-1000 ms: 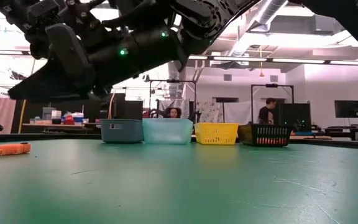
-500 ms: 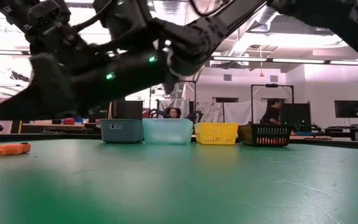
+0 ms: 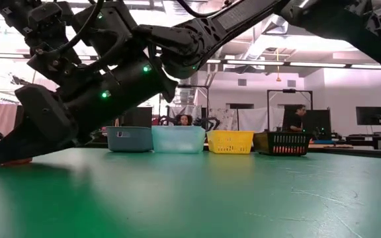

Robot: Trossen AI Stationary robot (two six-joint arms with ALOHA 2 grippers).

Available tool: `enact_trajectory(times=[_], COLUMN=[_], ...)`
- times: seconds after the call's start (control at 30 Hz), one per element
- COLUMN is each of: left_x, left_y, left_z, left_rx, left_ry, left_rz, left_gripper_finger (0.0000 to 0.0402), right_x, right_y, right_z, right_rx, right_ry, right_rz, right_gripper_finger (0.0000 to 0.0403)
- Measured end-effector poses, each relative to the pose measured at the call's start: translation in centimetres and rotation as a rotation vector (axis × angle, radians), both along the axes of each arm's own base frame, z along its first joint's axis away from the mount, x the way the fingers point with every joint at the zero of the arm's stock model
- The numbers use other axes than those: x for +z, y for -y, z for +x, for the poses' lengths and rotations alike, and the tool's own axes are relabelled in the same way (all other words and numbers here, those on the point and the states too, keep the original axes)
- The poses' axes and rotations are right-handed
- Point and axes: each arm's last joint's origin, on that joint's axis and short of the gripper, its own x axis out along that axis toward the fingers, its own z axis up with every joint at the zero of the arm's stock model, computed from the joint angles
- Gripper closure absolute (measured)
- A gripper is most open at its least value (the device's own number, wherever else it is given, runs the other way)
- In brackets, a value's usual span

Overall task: Sort Halloween decoration
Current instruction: Put the orange skeleton toy into the black bin

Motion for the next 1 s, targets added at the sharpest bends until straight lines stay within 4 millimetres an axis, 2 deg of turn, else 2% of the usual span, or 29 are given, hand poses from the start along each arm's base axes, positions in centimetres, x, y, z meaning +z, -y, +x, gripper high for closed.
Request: enact_trajectory(times=[0.13,0.27,0.5,0.87,1.0], left_x=[0.0,0.0,0.0,0.0,0.0], left_y=[0.0,0.0,0.0,0.0,0.0], left_z=[0.0,0.0,0.0,0.0,0.0], left_rx=[-0.001,-0.004,-0.004,-0.004,-0.004], left_ry=[-0.001,-0.005,-0.007,-0.006,-0.006], left_rz=[0.002,0.006,0.006,0.005,0.005], left_gripper_finger=[0.0141,0.0141,0.0141,0.0141,0.0141], right_x=[-1.1,-2.1,-2.3,-1.9,-0.7], right_y=[0.0,-0.5,-0.7,-0.7,-0.6], right_z=[0.0,-0.2,-0.2,-0.2,-0.2], right_rx=[-0.002,-0.002,-0.011,-0.101,-0.107], right_ry=[-0.033,-0.064,-0.073,-0.081,-0.055], right_rz=[-0.005,-0.012,0.007,0.127,0.138], right_gripper_finger=[0.0225,0.0266,0.0325,0.0345,0.0348])
